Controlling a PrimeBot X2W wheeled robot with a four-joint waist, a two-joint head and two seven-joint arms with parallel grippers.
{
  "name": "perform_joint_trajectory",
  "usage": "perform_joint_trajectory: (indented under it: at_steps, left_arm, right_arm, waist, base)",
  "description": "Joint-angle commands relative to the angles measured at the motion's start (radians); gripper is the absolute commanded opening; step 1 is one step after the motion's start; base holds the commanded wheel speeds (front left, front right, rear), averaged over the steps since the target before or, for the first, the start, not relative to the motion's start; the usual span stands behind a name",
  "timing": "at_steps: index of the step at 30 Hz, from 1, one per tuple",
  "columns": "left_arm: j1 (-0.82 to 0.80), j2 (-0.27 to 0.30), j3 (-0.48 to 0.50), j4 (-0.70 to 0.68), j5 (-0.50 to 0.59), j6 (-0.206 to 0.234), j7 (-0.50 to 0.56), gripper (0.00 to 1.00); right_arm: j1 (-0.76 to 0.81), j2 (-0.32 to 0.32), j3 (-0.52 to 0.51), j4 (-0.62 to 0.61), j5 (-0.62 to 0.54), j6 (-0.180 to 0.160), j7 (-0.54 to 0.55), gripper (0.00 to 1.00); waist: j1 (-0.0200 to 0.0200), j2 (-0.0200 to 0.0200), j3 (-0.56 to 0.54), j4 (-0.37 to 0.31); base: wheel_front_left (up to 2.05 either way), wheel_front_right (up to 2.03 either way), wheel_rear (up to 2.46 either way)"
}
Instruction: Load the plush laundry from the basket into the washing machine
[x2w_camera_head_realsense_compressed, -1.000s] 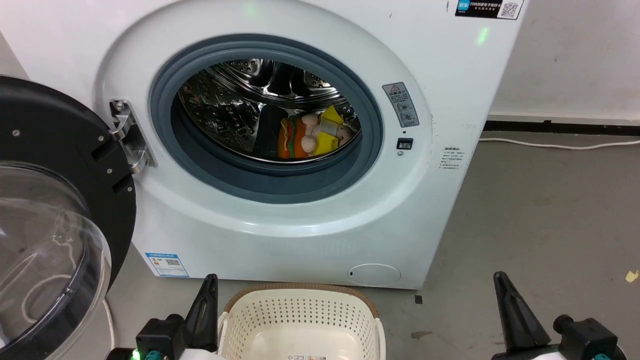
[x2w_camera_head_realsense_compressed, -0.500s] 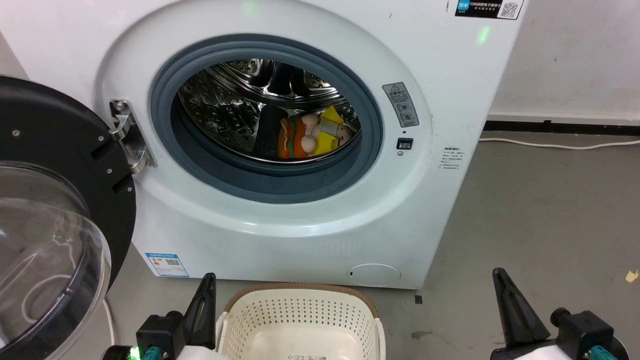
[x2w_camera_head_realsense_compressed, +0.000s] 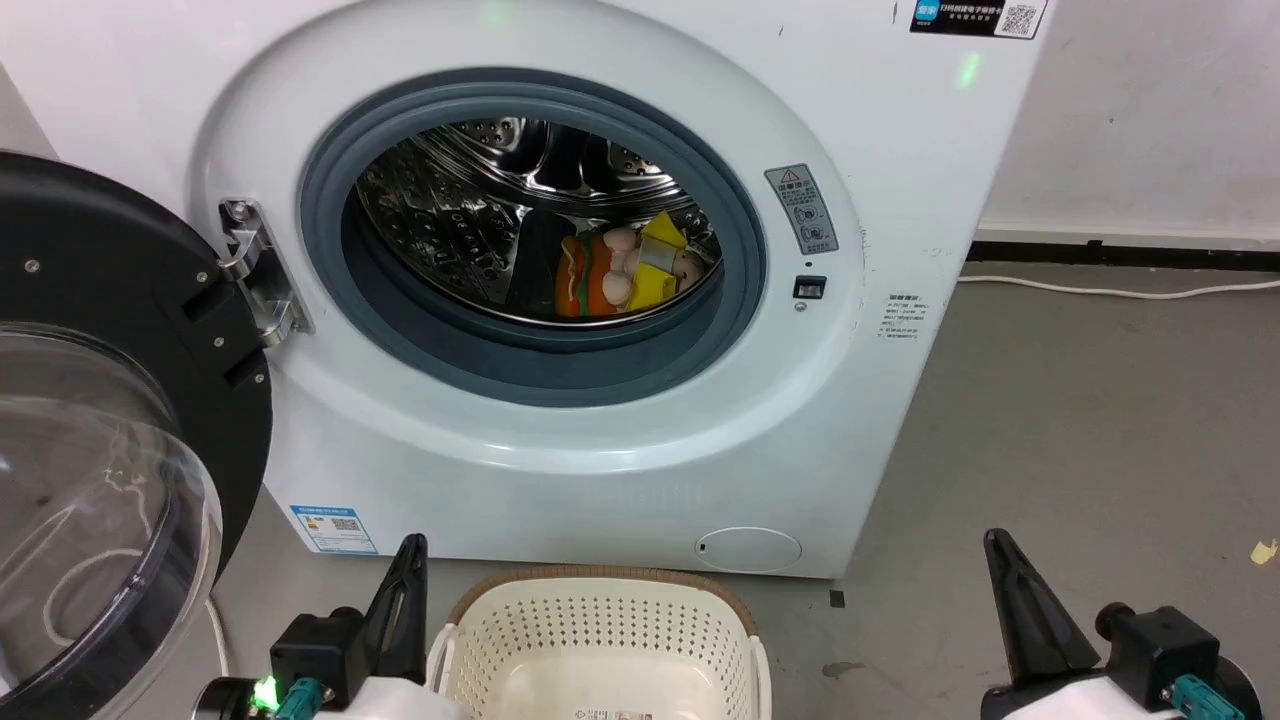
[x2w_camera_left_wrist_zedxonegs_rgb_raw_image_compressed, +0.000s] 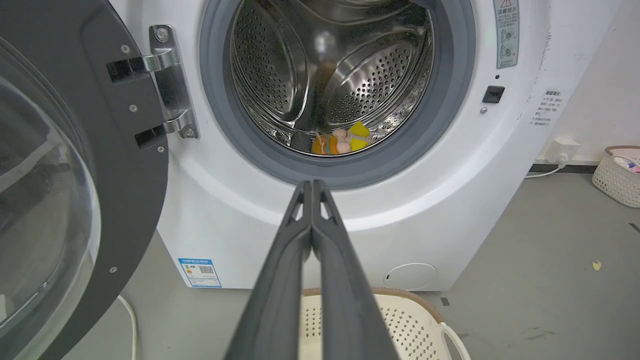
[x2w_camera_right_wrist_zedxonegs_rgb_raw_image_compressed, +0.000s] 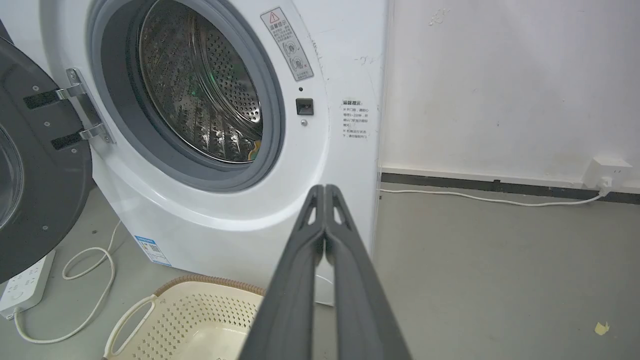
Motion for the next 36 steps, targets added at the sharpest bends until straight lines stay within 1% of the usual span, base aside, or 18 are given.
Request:
perform_joint_trajectory:
  at_steps: [1, 36]
  left_arm:
    - [-0.011, -0.005, 0.005, -0.007, 0.01, 0.003, 0.006, 0.0]
    - [-0.027, -0.013, 0.037, -0.041, 0.059, 0.007, 0.077, 0.0]
  right_arm:
    - [-0.016, -0.001, -0.003, -0.006, -0.011, 0.0, 0.006, 0.0]
    - [-0.048, -0.001, -0.014, -0.013, -0.062, -0.001, 0.077, 0.0]
  waist:
    - [0.0, 0.0, 0.0, 0.0]
    - [0.0, 0.0, 0.0, -0.002]
  base:
    - [0.0, 0.0, 0.0]
    - [0.0, 0.0, 0.0]
